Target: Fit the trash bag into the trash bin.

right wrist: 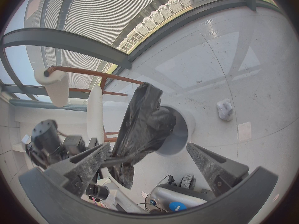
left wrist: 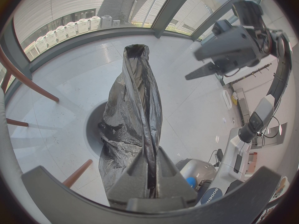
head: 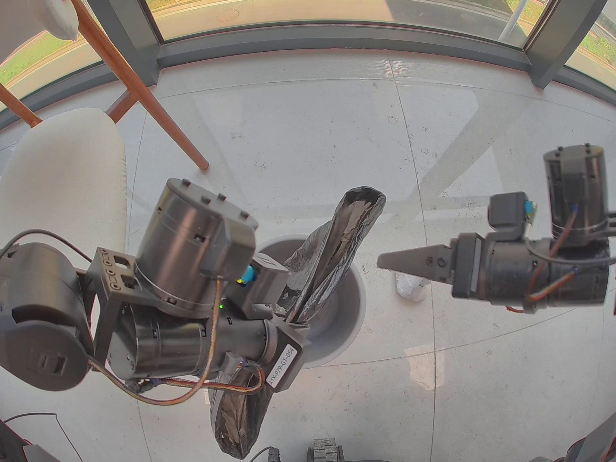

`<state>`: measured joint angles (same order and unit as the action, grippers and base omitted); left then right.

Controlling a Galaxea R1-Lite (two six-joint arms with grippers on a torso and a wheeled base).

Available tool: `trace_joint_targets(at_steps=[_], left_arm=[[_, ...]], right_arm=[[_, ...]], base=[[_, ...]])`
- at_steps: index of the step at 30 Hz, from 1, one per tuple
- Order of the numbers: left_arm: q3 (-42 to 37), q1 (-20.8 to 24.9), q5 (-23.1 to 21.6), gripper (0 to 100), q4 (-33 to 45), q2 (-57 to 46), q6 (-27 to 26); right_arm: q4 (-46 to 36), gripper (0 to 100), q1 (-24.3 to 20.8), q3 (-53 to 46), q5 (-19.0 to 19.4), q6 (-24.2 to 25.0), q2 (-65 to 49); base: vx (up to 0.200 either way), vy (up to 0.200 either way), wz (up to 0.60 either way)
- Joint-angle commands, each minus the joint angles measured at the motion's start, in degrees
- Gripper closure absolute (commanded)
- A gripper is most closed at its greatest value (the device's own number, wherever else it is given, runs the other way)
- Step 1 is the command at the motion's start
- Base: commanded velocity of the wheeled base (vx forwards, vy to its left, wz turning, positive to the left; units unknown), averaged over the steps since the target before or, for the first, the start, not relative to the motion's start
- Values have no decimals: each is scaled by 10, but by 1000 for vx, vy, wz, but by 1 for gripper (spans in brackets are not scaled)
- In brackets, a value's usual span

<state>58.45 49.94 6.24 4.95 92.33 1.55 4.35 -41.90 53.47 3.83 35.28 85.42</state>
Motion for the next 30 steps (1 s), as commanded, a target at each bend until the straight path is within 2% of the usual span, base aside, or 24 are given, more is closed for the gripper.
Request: trace_joint_targets(at_steps=[1, 17, 30], left_arm=[[1, 5, 16, 100, 2, 13, -8], [1, 6, 27, 100, 2, 14, -13], [2, 6, 28, 100, 1, 22, -13]], right_arm=[[-5, 0, 10, 63, -1, 4, 92], [1, 0, 26, 121, -14, -1, 165], [2, 0, -9, 121, -23, 0, 193]], base=[[0, 0, 0], [0, 0, 0], [0, 0, 0]])
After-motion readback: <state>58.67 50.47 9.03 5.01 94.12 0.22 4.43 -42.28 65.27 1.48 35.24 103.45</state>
